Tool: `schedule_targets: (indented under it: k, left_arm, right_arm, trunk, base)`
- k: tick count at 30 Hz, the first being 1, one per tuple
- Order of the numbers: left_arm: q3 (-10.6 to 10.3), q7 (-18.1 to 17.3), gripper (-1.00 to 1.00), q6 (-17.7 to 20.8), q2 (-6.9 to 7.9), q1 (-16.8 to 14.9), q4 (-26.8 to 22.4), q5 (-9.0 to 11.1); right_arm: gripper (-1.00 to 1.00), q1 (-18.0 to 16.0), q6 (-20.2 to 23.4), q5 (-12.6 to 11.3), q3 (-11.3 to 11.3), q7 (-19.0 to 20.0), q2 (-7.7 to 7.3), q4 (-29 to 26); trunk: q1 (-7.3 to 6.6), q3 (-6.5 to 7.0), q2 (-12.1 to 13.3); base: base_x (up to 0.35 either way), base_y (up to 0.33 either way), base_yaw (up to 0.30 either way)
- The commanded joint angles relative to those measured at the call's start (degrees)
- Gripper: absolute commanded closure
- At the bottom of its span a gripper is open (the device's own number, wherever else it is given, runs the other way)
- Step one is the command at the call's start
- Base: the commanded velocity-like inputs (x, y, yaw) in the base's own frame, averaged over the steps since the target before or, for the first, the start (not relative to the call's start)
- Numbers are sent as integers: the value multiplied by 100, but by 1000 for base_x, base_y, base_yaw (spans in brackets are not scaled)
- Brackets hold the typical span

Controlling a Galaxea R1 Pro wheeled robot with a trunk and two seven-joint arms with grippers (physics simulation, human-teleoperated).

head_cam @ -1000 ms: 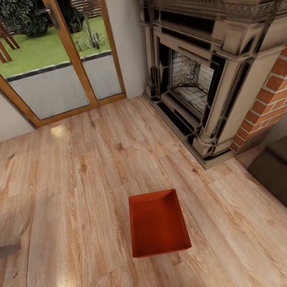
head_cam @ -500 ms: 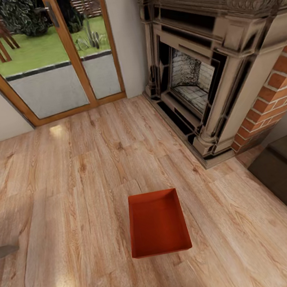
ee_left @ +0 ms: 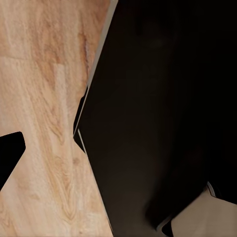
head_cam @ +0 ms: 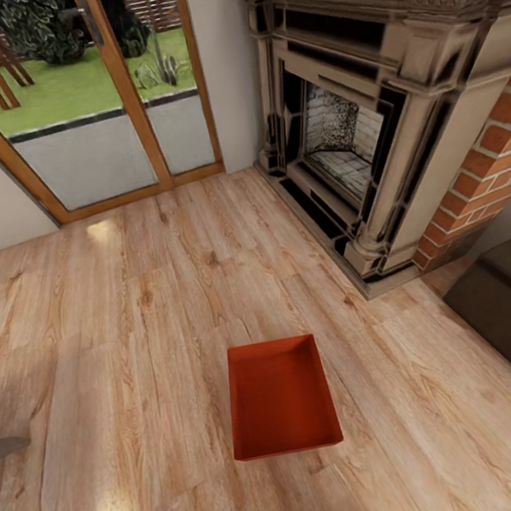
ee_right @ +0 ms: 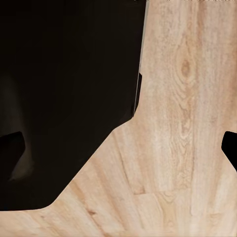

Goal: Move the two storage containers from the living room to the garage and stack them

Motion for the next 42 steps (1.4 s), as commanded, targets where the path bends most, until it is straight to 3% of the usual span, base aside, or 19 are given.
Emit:
schedule_targets:
  k: [1, 19, 42]
  left_arm:
    - [-49, 17, -100, -13, 0, -3, 0, 38]
    - [-49, 17, -100, -19, 0, -3, -1, 36]
    - [-49, 17, -100, -21, 7, -4, -4, 40]
  right_arm:
    - [-100, -4, -27, 22, 2, 10, -2, 11]
    - [-100, -4, -12, 22, 10, 10, -2, 11]
    - [-100, -4, -24, 32, 11, 10, -10, 11]
  trunk:
    - [23, -22, -44]
    - [418, -345, -766]
    - [418, -345, -766]
  base:
    - [0, 0, 0]
    - [0, 0, 0]
    - [0, 0, 0]
